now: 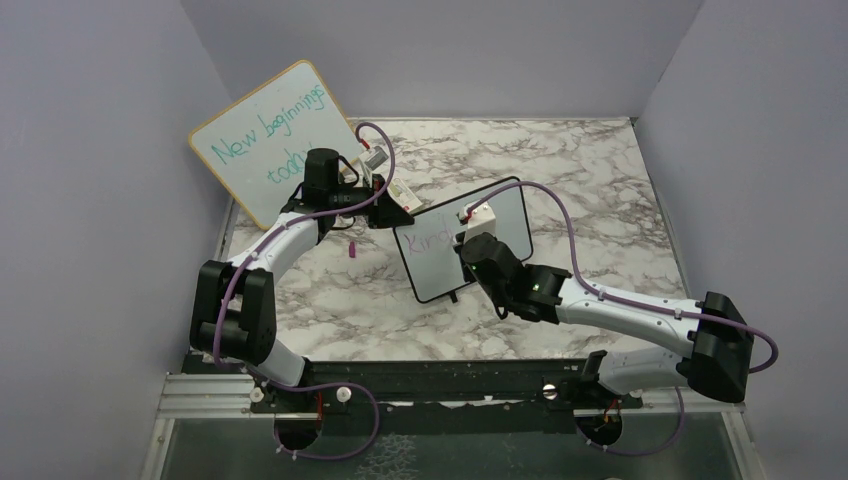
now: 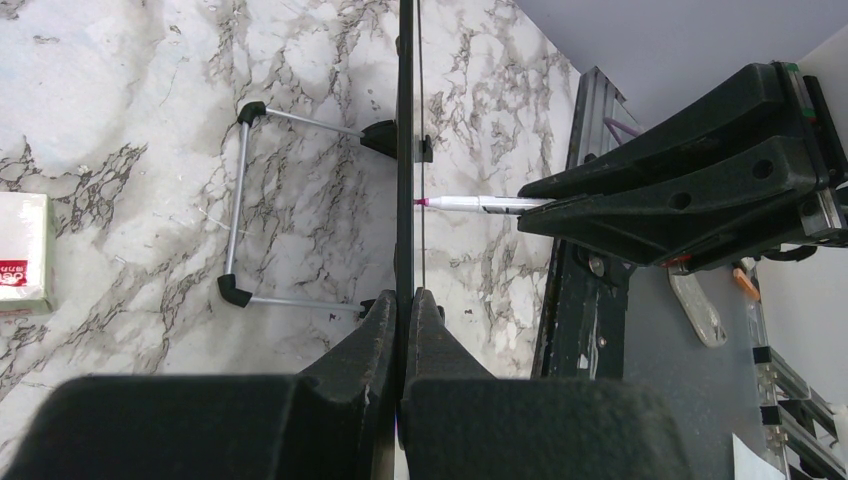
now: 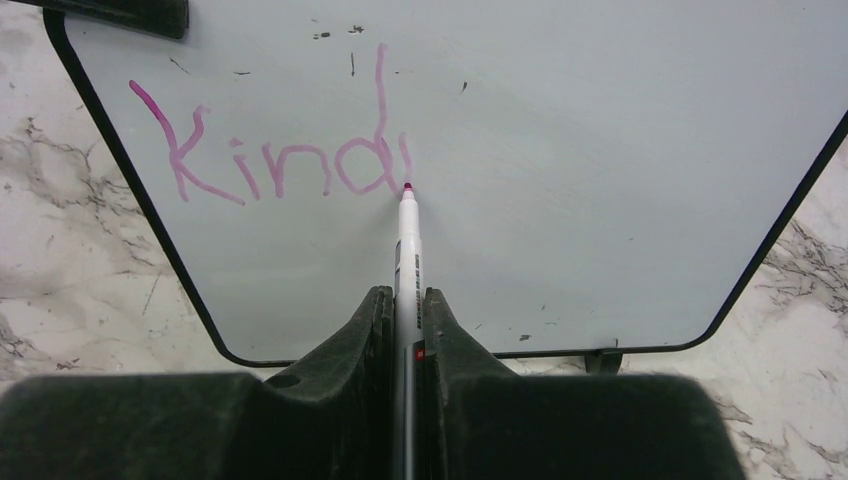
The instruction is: Write a sentence on the whiteboard
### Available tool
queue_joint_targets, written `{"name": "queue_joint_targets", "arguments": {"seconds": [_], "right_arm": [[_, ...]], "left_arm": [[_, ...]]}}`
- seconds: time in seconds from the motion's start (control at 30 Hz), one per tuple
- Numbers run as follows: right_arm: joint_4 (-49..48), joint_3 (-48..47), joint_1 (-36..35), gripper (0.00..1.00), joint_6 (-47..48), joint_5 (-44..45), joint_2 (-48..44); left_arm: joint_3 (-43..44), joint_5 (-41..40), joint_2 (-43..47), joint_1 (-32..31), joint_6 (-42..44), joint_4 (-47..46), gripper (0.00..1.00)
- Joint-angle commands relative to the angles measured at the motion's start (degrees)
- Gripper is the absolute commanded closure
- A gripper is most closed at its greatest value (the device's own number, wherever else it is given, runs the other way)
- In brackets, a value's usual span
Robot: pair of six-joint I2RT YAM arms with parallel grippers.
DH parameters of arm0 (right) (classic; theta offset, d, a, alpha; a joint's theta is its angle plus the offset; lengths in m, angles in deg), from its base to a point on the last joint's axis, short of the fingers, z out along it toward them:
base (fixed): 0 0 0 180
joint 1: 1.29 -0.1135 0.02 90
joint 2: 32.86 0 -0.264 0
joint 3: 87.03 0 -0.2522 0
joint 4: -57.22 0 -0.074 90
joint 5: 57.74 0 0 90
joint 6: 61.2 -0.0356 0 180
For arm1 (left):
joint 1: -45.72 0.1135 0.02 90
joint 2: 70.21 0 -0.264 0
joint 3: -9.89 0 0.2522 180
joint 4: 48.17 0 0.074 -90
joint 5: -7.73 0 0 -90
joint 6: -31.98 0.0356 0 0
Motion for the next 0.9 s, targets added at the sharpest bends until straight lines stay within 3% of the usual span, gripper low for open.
{"name": "queue_joint_targets", "arguments": {"seconds": [0.0,0.87], "right_arm": [[1.36,0.33,0.29,1.00,-0.21,-1.46,-0.69],[-5.55,-1.95,0.98,1.00,4.94,2.90,0.00]], "left_arm": [[-0.24,-0.17,-2.01,-0.56,1.35,3.87,1.00],[-0.26,0.09,-1.93,-0.65,1.35,3.95,1.00]]}}
